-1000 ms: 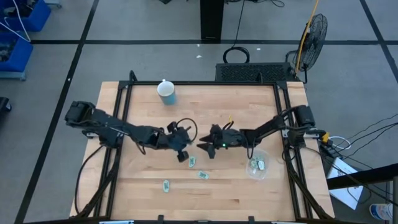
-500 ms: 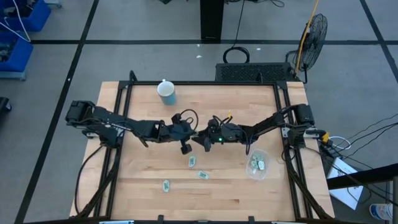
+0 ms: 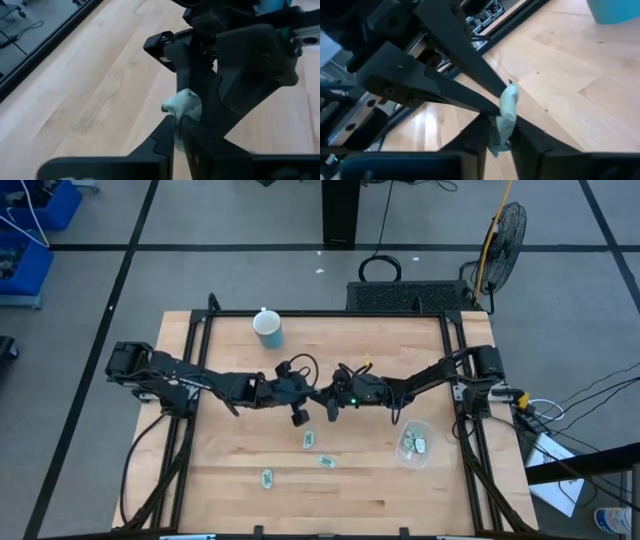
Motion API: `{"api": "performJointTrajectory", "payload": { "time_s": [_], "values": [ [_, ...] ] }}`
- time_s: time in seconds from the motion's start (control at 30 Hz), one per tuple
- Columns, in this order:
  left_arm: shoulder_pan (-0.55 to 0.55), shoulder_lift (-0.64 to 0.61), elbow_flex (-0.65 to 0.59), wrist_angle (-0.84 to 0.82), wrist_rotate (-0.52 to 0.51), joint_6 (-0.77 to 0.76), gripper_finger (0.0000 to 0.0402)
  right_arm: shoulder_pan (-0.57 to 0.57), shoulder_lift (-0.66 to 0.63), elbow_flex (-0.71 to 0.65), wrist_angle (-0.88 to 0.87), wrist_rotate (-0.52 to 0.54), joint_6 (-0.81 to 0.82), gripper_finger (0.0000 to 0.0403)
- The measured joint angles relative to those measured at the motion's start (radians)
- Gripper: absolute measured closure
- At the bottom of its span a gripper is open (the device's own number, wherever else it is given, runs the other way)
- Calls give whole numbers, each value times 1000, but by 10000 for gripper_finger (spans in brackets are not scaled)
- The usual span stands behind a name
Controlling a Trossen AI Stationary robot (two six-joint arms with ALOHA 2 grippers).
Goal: Pick and place Stevia / Truvia into bins
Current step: Put the stevia packet into the transparent container
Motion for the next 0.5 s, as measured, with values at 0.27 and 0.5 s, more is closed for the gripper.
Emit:
{"api": "performJointTrajectory", "payload": {
  "time_s": [0.27, 0.5],
  "values": [
    [-31, 0, 0, 4, 4, -42, 279, 0, 0, 0, -55, 5, -119, 398],
    [-57, -1, 0, -1, -11, -57, 253, 62, -125, -1, -445, 37, -320, 401]
  ]
}}
